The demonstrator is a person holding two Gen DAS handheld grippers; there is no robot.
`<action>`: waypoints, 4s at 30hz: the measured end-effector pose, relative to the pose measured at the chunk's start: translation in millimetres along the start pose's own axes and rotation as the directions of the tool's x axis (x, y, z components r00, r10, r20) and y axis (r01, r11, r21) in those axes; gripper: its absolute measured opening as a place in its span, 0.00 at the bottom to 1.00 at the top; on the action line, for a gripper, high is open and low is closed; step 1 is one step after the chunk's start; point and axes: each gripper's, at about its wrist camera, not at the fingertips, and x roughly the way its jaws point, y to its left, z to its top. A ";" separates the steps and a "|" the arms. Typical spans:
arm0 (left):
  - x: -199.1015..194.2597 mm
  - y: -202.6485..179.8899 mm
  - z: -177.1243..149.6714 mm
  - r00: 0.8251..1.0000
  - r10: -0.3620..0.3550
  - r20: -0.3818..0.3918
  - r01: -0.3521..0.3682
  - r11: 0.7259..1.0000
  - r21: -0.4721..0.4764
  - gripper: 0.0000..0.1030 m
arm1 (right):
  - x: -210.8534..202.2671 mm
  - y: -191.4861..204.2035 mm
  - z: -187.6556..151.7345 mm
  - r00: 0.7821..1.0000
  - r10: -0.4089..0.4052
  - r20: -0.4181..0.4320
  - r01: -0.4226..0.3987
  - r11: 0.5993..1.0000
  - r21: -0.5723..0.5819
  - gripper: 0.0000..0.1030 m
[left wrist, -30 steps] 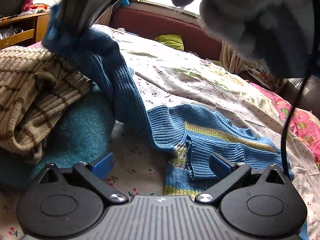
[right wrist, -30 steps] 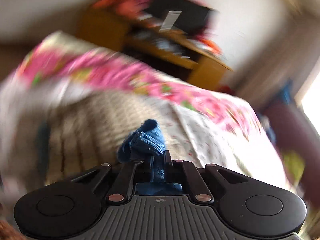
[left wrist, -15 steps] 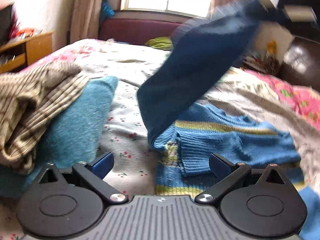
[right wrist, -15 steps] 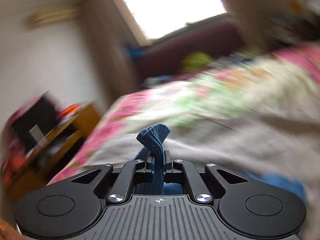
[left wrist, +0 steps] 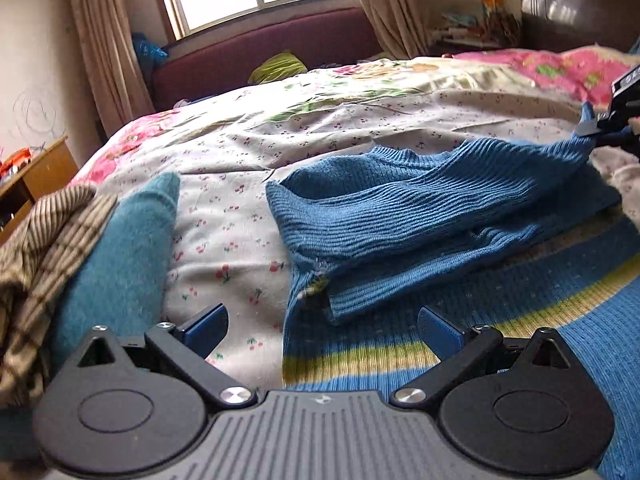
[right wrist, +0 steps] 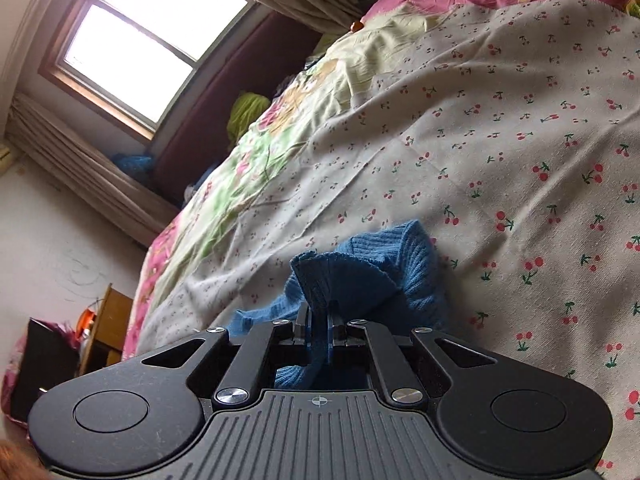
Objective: Fold small clothes
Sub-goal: 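Carry the second sleeve across the sweater body with the right tool, then lay the sleeve flat on the sweater and open the right tool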
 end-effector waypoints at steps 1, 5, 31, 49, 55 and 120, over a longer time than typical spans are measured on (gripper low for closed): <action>2.1 -2.5 3.0 1.000 0.017 0.004 -0.017 1.000 0.018 1.00 | -3.3 3.1 1.6 1.000 0.014 0.002 -0.014 1.000 0.004 0.06; 17.9 -15.5 13.6 0.991 0.124 0.044 -0.129 0.984 0.123 1.00 | -9.3 19.4 8.2 0.998 0.062 0.001 -0.062 0.998 -0.002 0.06; 64.0 24.5 7.8 0.959 0.284 -0.014 -0.283 0.958 0.047 0.94 | 9.5 -14.2 -38.1 0.991 -0.058 -0.118 0.050 0.997 -0.063 0.07; 49.1 23.2 24.8 0.957 0.286 0.054 -0.288 0.957 0.042 0.92 | 0.8 26.4 -1.2 0.995 0.098 -0.022 -0.099 0.991 -0.085 0.08; 38.9 21.2 19.7 0.958 0.276 0.084 -0.278 0.960 0.021 0.92 | -3.5 12.3 -9.3 0.999 0.028 0.038 -0.021 0.985 -0.171 0.08; 53.0 -24.3 13.0 1.000 -0.016 -0.007 0.016 0.998 0.062 0.91 | 55.2 1.5 8.8 0.978 -0.200 -0.067 0.140 0.854 -0.501 0.24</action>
